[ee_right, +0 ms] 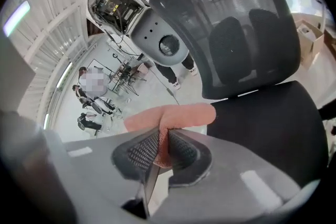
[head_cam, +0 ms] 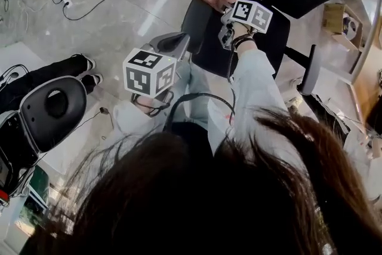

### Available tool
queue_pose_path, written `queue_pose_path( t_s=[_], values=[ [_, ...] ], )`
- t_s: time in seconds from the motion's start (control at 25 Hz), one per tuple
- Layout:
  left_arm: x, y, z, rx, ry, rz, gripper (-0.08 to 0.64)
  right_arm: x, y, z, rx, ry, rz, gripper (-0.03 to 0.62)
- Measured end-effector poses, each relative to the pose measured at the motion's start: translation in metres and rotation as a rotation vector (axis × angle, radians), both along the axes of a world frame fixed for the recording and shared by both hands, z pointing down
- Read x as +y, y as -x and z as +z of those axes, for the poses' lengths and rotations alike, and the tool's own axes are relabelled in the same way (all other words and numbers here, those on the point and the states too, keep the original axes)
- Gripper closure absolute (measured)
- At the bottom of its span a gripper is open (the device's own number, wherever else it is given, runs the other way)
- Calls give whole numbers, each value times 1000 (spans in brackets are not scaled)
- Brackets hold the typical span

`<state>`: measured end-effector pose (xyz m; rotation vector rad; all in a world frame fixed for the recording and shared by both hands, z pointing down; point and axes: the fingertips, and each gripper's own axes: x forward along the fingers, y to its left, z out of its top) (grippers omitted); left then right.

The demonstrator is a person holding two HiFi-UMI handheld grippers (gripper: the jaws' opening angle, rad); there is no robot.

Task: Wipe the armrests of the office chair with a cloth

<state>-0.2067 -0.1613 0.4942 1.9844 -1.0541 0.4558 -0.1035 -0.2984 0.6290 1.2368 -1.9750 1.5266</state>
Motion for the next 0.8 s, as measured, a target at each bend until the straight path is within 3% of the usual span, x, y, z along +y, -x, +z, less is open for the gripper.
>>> queue_pose_path(
  t_s=[0.16,0.28,0.52,0.8],
  values=[
    [-3,1,-2,2,-4,3,558,38,19,-10,-79,4,-117,555],
    [-7,0,-8,4,-17,4,558,73,29,-15,-76,10,-218,555],
    [1,3,-18,3,-45,-6,558,147,42,-24,-120,42,-291,555],
    [21,26,-24,14,-90,10,558,225,70,-24,-95,46,-371,555]
  ],
)
